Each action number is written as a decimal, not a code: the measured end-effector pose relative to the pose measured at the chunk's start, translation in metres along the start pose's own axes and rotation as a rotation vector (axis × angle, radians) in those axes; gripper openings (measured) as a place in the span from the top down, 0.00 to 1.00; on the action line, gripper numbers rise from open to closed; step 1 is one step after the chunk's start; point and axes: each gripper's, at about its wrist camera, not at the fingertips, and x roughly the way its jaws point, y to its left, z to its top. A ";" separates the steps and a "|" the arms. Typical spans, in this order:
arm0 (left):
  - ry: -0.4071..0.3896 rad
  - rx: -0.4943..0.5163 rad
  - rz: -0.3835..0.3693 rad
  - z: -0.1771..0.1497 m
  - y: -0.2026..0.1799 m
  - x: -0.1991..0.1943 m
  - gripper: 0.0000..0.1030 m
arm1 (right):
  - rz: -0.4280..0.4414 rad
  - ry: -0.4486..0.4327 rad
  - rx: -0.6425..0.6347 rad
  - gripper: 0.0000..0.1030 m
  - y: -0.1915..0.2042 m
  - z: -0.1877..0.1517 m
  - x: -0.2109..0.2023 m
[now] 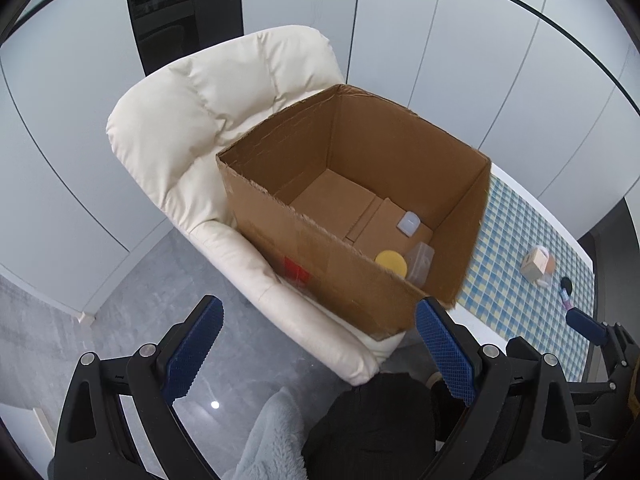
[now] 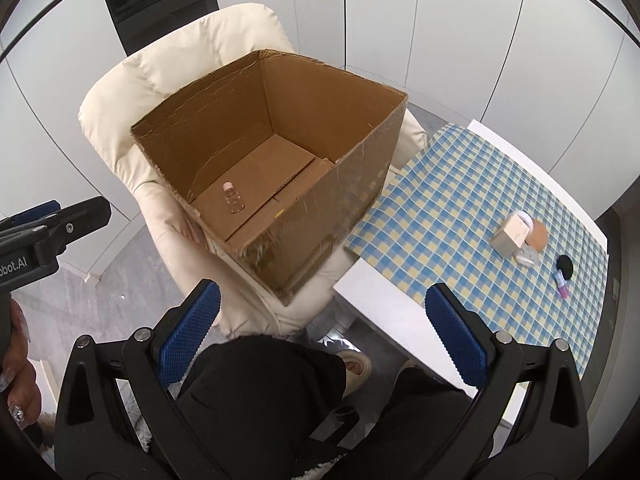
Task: Organize objects
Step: 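Withdraw both open grippers up and out of the cardboard box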
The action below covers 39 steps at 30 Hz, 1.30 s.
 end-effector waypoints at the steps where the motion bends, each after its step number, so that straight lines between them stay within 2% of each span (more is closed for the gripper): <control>1: -0.001 0.005 0.001 -0.002 -0.001 -0.002 0.06 | 0.001 -0.003 -0.001 0.00 0.000 -0.003 -0.003; 6: -0.004 0.042 0.000 -0.019 -0.008 -0.013 0.06 | 0.001 -0.012 0.006 0.00 -0.002 -0.018 -0.018; 35: -0.010 0.099 -0.054 -0.087 -0.007 -0.068 0.06 | 0.010 -0.026 0.027 0.00 0.005 -0.085 -0.080; 39: -0.011 0.108 -0.058 -0.093 -0.007 -0.074 0.06 | -0.011 -0.034 0.034 0.00 0.002 -0.092 -0.088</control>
